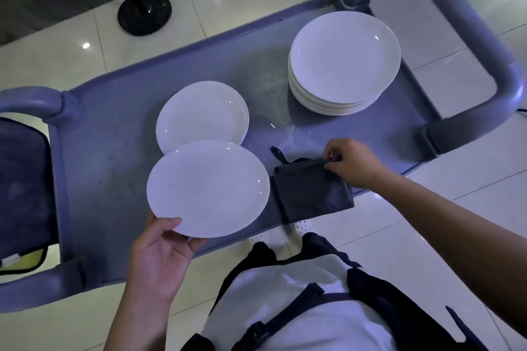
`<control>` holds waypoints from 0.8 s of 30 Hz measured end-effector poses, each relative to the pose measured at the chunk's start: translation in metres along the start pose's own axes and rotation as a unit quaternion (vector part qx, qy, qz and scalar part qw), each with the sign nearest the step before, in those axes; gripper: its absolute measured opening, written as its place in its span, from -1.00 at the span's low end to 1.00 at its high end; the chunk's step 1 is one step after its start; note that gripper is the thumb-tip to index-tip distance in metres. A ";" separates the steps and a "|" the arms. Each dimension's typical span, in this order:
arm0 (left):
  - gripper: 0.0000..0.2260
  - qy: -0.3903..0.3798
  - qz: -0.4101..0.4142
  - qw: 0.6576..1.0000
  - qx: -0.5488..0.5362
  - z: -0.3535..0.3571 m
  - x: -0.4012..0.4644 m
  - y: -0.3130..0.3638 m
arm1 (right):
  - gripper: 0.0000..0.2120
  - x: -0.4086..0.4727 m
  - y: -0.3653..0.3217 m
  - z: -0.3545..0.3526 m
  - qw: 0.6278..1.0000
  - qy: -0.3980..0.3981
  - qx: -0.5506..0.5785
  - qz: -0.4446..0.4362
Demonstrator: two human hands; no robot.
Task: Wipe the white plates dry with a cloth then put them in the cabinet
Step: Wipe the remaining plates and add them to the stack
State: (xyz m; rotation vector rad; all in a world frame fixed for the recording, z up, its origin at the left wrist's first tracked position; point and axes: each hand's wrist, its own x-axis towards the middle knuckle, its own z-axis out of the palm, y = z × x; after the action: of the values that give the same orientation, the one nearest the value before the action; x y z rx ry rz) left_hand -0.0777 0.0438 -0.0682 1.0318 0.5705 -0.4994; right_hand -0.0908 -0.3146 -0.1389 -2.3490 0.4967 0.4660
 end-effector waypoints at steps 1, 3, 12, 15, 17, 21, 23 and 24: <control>-0.56 0.006 -0.002 1.000 0.001 0.003 -0.001 -0.002 | -0.91 0.001 0.001 -0.004 1.000 -0.003 0.017 0.009; -0.57 0.010 -0.006 1.000 0.001 0.007 -0.004 -0.007 | -0.87 0.001 0.002 -0.010 0.999 0.006 0.033 0.021; -0.35 0.017 -0.026 1.000 0.003 0.019 -0.009 -0.013 | -0.82 -0.014 0.001 -0.006 0.994 -0.005 0.040 0.100; -0.37 0.009 -0.026 1.000 -0.008 0.024 -0.009 -0.014 | -0.87 -0.020 0.001 -0.003 0.990 0.011 0.089 0.111; -0.35 0.005 -0.028 1.000 -0.011 0.028 -0.008 -0.013 | -0.88 -0.028 0.000 -0.002 0.983 0.004 0.142 0.117; -0.35 0.000 -0.037 0.999 -0.014 0.032 -0.004 -0.012 | -0.90 -0.043 -0.002 -0.005 0.977 -0.025 0.181 0.109; -0.36 -0.004 -0.038 0.999 -0.018 0.032 -0.001 -0.010 | -0.88 -0.047 -0.001 -0.003 0.974 0.001 0.198 0.115; -0.37 -0.006 -0.038 0.999 -0.018 0.031 0.000 -0.010 | -0.86 -0.049 0.000 -0.001 0.970 0.014 0.208 0.123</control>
State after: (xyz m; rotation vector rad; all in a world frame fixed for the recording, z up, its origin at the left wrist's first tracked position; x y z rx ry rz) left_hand -0.0774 0.0113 -0.0624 0.9744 0.6076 -0.5603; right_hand -0.1330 -0.3040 -0.1162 -1.9003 0.8205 0.3970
